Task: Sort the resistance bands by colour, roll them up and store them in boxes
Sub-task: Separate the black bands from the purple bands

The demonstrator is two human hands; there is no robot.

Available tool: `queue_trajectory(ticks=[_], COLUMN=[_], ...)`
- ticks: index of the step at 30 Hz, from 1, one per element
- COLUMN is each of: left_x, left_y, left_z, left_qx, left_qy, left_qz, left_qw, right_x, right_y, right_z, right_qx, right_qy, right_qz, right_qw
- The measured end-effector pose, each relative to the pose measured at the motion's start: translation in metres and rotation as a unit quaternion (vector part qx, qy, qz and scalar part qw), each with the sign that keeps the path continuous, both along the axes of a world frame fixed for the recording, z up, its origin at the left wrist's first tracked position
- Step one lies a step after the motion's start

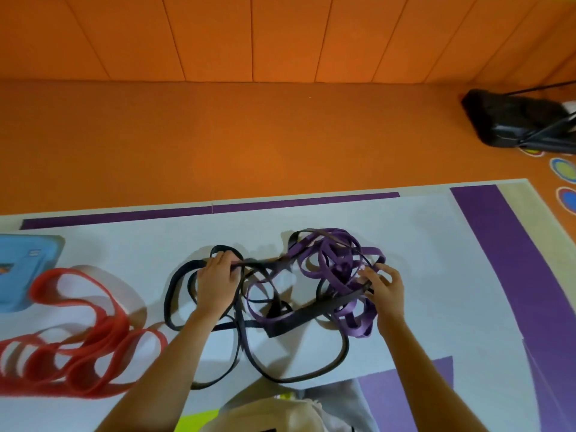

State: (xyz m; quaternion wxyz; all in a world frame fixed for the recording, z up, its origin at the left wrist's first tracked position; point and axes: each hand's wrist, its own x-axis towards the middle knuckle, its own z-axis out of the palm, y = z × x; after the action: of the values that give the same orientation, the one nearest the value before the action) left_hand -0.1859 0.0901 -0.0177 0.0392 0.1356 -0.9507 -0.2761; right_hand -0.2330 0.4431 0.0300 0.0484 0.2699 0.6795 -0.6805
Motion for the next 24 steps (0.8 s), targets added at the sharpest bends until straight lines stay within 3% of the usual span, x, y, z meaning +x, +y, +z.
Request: queue_trajectory(ticks=[3, 10, 15, 19, 22, 24], left_x=[0.014, 0.037, 0.045, 0.045, 0.047, 0.047], left_y=[-0.02, -0.044, -0.06, -0.066, -0.061, -0.058], left_z=[0.01, 0.022, 0.027, 0.023, 0.016, 0.012], left_qx=[0.145, 0.293, 0.381, 0.322, 0.27, 0.249], left_qy=[0.052, 0.158, 0.17, 0.045, 0.014, 0.001], left_qz=[0.096, 0.219, 0.269, 0.253, 0.191, 0.192], left_qw=[0.983, 0.917, 0.868, 0.911, 0.944, 0.949], right_x=[0.001, -0.004, -0.015, -0.017, -0.008, 0.001], right_y=[-0.003, -0.014, -0.024, -0.046, -0.071, -0.087], right_z=[-0.009, -0.025, -0.026, -0.028, -0.027, -0.024], right_qx=[0.01, 0.056, 0.23, 0.295, 0.419, 0.484], right_qy=[-0.013, 0.004, 0.014, 0.014, -0.001, 0.081], right_qz=[-0.008, 0.041, 0.125, 0.225, 0.276, 0.291], right_qw=[1.0, 0.998, 0.965, 0.928, 0.865, 0.822])
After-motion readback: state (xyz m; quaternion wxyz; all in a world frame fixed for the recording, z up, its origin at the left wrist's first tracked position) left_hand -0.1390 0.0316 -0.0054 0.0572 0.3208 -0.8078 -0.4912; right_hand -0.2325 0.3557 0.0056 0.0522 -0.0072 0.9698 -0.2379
